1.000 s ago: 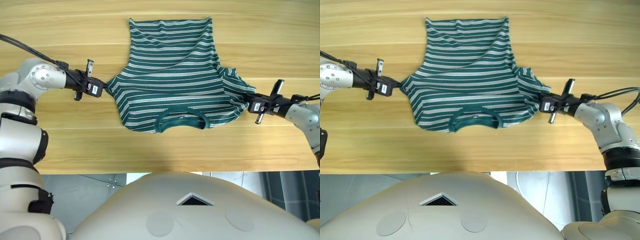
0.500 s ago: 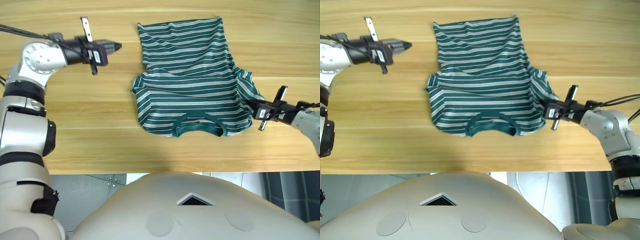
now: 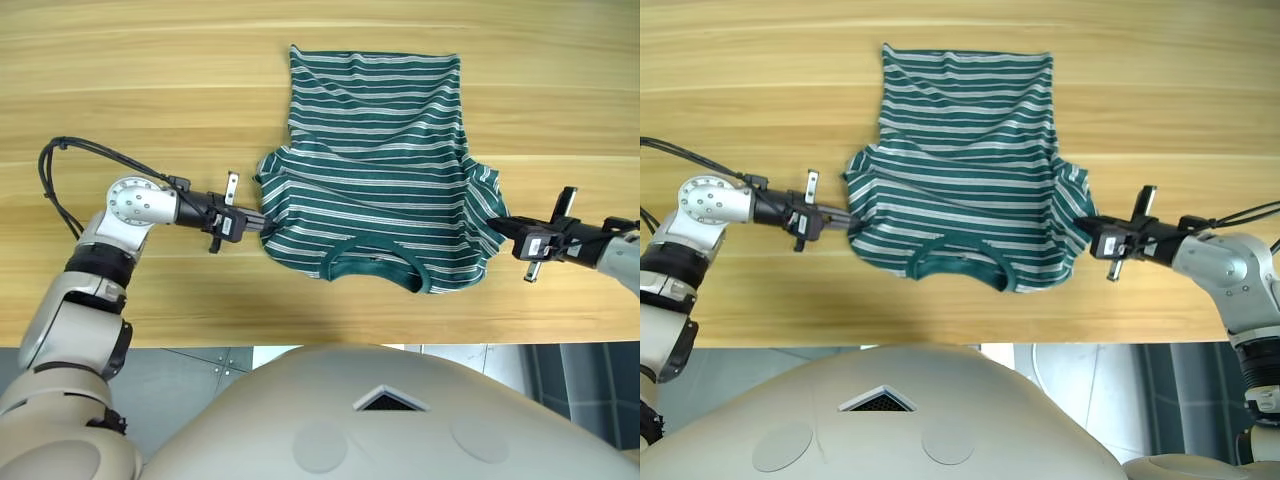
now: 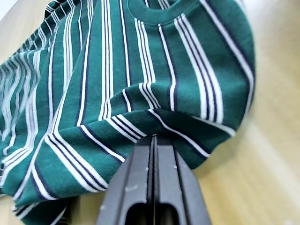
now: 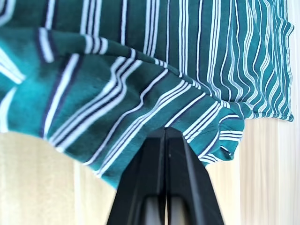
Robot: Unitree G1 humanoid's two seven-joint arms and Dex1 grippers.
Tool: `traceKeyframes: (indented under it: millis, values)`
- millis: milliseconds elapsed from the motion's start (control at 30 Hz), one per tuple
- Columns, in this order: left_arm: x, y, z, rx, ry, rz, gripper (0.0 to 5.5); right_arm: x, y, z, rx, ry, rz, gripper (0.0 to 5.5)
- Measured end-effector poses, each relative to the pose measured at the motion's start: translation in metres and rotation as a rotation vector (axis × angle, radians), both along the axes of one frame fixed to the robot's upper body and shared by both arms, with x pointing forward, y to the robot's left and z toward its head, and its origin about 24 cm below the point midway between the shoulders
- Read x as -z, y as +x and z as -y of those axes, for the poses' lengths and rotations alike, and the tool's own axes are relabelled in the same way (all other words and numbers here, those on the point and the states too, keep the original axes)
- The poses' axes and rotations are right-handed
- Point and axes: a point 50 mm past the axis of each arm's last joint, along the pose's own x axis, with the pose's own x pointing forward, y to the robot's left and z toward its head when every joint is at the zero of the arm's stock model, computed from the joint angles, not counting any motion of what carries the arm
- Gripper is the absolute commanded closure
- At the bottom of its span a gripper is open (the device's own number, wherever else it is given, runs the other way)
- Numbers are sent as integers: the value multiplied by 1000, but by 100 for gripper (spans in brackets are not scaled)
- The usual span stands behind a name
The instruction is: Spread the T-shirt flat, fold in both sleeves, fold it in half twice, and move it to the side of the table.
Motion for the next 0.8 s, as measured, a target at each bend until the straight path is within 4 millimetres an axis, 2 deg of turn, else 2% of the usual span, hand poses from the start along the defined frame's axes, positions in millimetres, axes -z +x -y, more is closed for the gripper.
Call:
traceKeyframes:
  millis: [167, 367, 500, 633, 800]
  values:
    - [-3, 15, 3, -7, 51, 110, 546, 8, -2, -2, 5, -16, -26, 550]
    - [0, 12, 1, -4, 58, 125, 546, 21, 19, -5, 14, -90, 3, 550]
    - [0, 9, -2, -1, 61, 138, 546, 23, 27, 3, 57, -119, 38, 550]
    - [-5, 4, -19, -11, 117, 162, 546, 23, 27, 13, 99, -135, 48, 550]
    - [-18, -4, -49, -30, 243, 203, 546, 23, 26, 21, 136, -148, 56, 550]
